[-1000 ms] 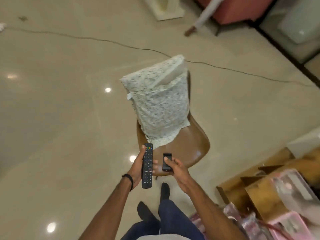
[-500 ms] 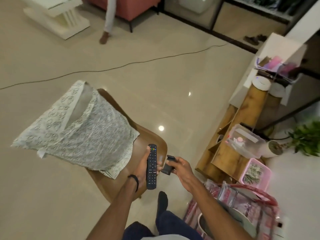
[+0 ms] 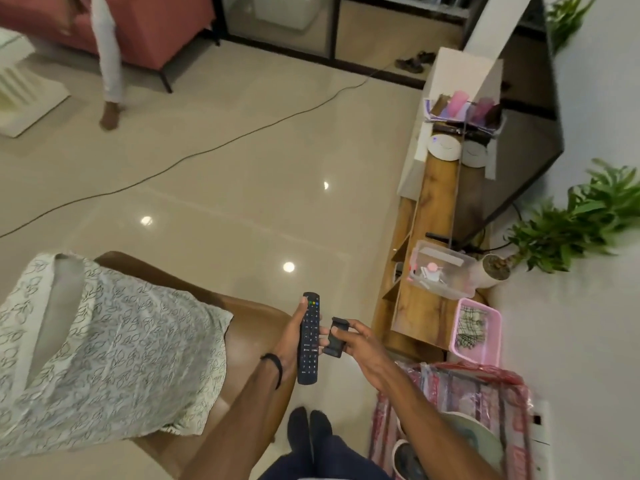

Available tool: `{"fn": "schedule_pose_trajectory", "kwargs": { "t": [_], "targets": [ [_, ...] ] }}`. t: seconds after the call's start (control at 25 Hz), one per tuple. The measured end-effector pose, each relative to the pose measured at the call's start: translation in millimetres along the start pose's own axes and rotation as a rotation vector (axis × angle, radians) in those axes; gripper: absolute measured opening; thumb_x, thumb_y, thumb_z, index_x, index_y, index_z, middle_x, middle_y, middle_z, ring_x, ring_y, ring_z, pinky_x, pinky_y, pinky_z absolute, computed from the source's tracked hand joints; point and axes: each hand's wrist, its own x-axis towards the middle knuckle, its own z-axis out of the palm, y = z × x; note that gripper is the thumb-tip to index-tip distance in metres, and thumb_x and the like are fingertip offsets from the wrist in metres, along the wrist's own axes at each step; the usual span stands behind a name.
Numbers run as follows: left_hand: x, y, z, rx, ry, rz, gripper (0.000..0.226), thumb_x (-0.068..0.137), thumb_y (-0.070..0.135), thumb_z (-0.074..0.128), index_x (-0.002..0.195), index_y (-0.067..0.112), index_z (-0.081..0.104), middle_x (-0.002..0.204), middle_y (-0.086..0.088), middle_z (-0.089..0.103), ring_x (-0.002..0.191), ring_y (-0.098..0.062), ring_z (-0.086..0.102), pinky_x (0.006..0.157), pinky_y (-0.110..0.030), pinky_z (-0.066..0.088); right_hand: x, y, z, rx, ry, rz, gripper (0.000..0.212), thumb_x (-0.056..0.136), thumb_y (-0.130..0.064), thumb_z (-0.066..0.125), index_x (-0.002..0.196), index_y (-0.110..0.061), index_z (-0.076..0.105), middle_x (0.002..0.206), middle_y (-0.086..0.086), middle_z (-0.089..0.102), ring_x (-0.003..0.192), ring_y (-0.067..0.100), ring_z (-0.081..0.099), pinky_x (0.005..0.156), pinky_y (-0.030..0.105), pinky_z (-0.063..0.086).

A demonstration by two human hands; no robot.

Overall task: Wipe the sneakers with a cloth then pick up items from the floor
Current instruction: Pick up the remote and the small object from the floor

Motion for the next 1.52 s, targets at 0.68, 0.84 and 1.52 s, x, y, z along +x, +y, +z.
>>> {"fn": "schedule_pose_trajectory", "kwargs": {
  "t": [0.68, 0.84, 1.52],
  "targets": [
    [177, 144, 96, 0.243, -0.089, -0.075, 0.085, 0.082, 0.083, 0.04, 0.124, 0.012, 0.061, 0.104, -0.013, 0.072, 0.087, -0.026, 0.067, 0.086, -0.041, 0.052, 137, -139, -88, 0.138, 0.188, 0.001, 0.021, 0.089, -0.013, 0.074, 0.11, -0.015, 0.073, 0.113, 0.014, 0.072, 0.107, 0.032, 0.068, 0.08, 0.041, 0.061],
    [223, 194, 136, 0.348, -0.152, -0.08, 0.083, 0.084, 0.082, 0.042, 0.124, 0.012, 0.059, 0.1, -0.012, 0.071, 0.083, -0.024, 0.066, 0.081, -0.039, 0.052, 163, -173, -122, 0.172, 0.254, 0.013, 0.023, 0.089, -0.012, 0.072, 0.112, -0.013, 0.071, 0.112, 0.014, 0.072, 0.106, 0.032, 0.068, 0.079, 0.037, 0.06],
    [387, 342, 255, 1.02, -0.607, -0.266, 0.08, 0.082, 0.076, 0.047, 0.123, 0.009, 0.06, 0.098, -0.015, 0.071, 0.081, -0.026, 0.066, 0.077, -0.039, 0.053, 269, -246, -149, 0.765, 0.82, -0.06, 0.023, 0.087, -0.008, 0.073, 0.111, -0.007, 0.069, 0.104, 0.014, 0.071, 0.092, 0.024, 0.068, 0.08, 0.039, 0.06]
  ]
}}
